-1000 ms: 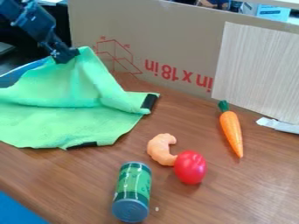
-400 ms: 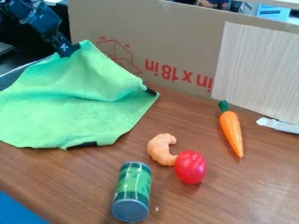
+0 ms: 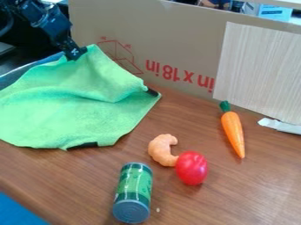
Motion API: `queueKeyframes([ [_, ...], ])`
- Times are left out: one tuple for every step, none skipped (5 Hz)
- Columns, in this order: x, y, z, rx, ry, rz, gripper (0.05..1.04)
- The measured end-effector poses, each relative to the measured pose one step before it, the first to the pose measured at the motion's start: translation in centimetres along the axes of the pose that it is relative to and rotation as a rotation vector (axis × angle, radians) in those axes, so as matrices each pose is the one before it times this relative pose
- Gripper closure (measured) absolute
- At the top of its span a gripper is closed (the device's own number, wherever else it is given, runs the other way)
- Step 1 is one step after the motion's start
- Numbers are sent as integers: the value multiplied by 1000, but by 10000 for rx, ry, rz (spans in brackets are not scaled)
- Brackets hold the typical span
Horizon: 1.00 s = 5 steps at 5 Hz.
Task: Unfold cloth from the bottom right to the top left
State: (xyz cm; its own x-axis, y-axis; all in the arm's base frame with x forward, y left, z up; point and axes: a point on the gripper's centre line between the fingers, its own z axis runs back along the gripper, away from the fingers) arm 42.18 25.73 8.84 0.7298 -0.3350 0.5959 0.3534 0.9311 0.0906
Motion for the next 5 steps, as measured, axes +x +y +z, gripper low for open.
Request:
queueKeyframes([
  [355, 538, -243, 515, 64, 41, 1017],
  [198, 532, -339, 539, -12, 90, 1017],
  [-748, 633, -1198, 25, 263, 710, 1017],
  [-110, 908, -183, 237, 103, 653, 1001],
  [-850, 837, -304, 136, 219, 882, 847],
])
